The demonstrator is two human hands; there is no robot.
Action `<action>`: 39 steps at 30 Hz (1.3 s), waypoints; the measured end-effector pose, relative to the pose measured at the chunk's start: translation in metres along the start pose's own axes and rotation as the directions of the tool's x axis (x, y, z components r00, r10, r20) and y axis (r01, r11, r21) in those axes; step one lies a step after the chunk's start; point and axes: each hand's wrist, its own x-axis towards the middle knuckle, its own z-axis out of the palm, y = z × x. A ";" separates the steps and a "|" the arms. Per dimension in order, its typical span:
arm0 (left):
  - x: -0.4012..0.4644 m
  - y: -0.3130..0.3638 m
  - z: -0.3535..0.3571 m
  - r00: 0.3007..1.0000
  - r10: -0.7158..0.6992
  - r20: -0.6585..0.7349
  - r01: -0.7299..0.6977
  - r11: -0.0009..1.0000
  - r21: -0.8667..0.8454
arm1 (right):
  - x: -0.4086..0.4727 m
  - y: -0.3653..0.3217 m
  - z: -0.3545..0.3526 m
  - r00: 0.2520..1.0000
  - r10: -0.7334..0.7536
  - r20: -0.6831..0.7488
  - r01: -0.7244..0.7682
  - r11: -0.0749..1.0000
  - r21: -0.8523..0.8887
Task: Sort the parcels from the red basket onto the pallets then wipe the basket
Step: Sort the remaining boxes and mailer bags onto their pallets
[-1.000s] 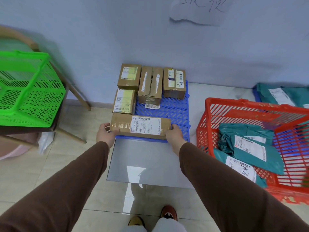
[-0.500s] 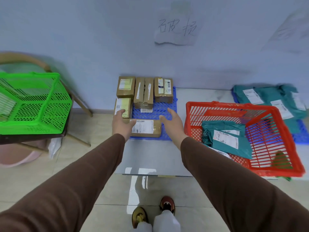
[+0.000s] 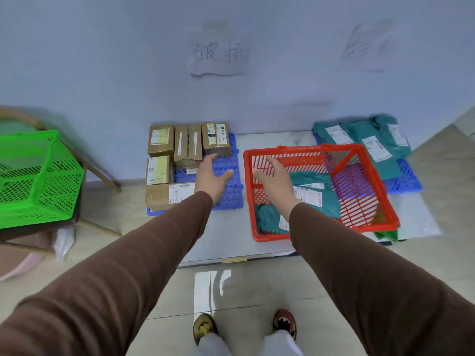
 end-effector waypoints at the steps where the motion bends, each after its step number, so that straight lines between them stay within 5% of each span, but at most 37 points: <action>1: -0.003 0.003 0.012 1.000 0.000 0.012 0.000 1.000 -0.002 | 0.001 0.006 -0.011 1.000 0.003 -0.011 -0.003 1.000 0.000; 16: -0.032 0.044 0.194 0.994 -0.104 -0.037 0.102 0.993 -0.057 | 0.053 0.116 -0.198 0.983 0.115 0.143 -0.111 0.993 -0.031; 24: -0.021 0.004 0.228 0.967 -0.235 0.095 0.242 0.968 -0.066 | 0.075 0.167 -0.205 0.912 0.348 0.217 -0.362 0.932 0.027; 27: -0.017 -0.001 0.237 0.959 -0.257 0.117 0.259 0.966 -0.003 | 0.114 0.247 -0.196 0.872 0.431 0.231 -0.456 0.888 0.065; 39: 0.023 -0.060 0.286 0.926 -0.356 0.123 0.321 0.916 0.240 | 0.123 0.267 -0.190 0.744 0.615 0.262 -0.646 0.762 0.046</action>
